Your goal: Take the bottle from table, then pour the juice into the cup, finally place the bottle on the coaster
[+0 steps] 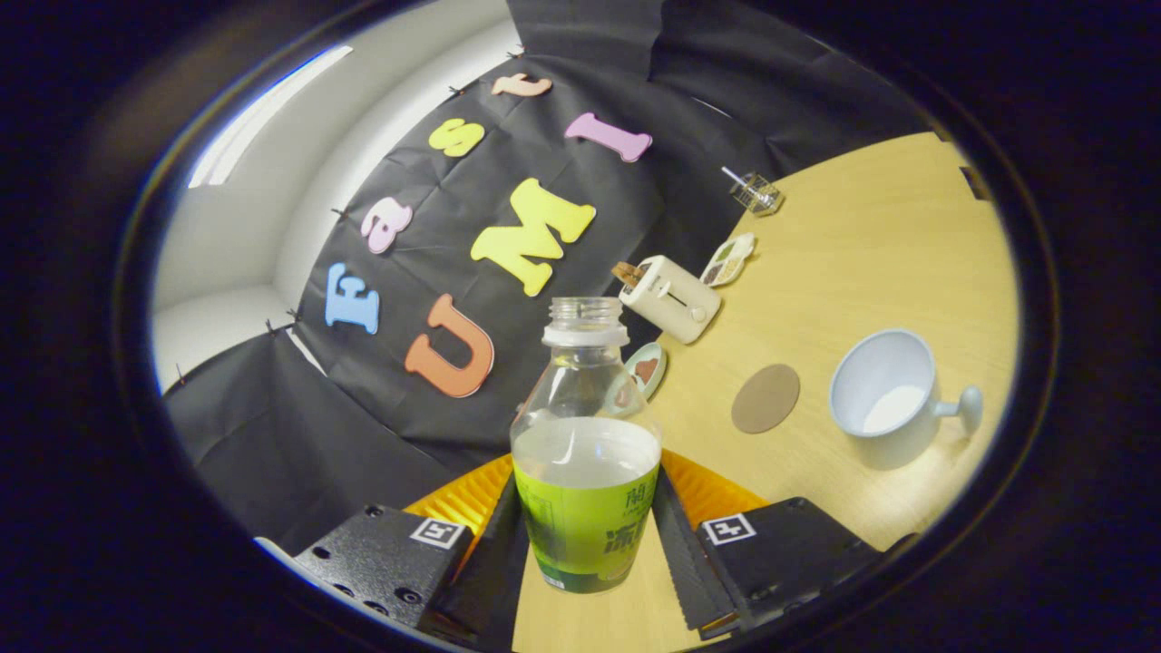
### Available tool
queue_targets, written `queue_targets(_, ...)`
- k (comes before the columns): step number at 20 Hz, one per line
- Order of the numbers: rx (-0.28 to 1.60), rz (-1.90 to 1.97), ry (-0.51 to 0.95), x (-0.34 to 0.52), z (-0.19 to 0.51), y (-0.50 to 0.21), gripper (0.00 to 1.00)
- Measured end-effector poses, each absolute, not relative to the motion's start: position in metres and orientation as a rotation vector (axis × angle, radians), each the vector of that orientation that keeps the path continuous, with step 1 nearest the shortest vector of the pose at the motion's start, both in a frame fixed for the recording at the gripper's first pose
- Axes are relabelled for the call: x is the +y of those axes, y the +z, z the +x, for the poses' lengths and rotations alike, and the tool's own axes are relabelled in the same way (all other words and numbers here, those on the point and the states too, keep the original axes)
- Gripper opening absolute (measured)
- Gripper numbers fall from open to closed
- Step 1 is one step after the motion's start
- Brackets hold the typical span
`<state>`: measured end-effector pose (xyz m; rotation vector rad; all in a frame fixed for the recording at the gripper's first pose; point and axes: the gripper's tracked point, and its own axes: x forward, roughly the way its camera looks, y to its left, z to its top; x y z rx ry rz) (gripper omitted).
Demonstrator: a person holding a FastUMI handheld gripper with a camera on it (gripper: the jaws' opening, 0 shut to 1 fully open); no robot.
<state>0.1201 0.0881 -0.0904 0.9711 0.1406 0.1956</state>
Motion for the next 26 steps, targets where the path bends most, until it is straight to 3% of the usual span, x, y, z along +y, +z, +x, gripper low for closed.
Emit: queue_targets(26,0.158,1.8,0.287,0.059,0.12,-0.087,0.79)
